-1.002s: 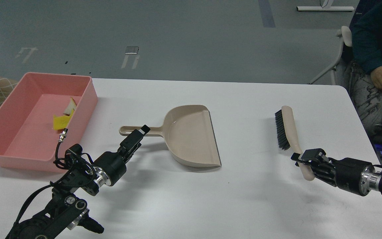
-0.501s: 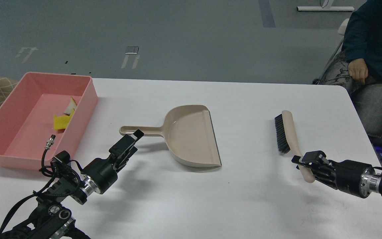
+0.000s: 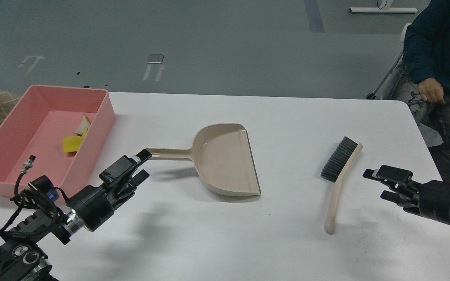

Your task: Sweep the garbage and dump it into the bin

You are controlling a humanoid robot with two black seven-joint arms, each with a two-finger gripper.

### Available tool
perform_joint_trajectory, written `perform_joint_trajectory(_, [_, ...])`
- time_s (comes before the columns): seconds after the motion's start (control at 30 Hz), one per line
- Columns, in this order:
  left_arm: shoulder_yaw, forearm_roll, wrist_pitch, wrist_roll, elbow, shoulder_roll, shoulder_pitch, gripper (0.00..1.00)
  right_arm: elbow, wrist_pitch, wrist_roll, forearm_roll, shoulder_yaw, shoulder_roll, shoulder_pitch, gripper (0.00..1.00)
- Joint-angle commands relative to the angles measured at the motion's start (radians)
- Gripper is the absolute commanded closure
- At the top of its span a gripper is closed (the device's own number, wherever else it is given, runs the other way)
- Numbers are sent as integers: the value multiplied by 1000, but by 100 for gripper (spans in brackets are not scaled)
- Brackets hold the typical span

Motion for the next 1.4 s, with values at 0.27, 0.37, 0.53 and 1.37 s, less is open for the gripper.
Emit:
perform_joint_trajectory(0.27, [-438, -346, -264, 56, -26, 30, -58, 2, -90, 0, 9, 16, 252, 17, 66, 3])
perform_joint_trajectory(0.37, [-484, -439, -264, 168, 29, 30, -171, 2, -182, 0, 9, 13, 256, 76, 155, 3])
perform_joint_trajectory(0.53, [-470, -457, -264, 209, 171, 31, -404, 2, -360, 0, 25, 13, 256, 156, 333, 4])
perform_joint_trajectory(1.37, [90, -478, -45, 110, 1029, -344, -1125, 2, -1095, -66, 341, 281, 270, 725, 801, 4])
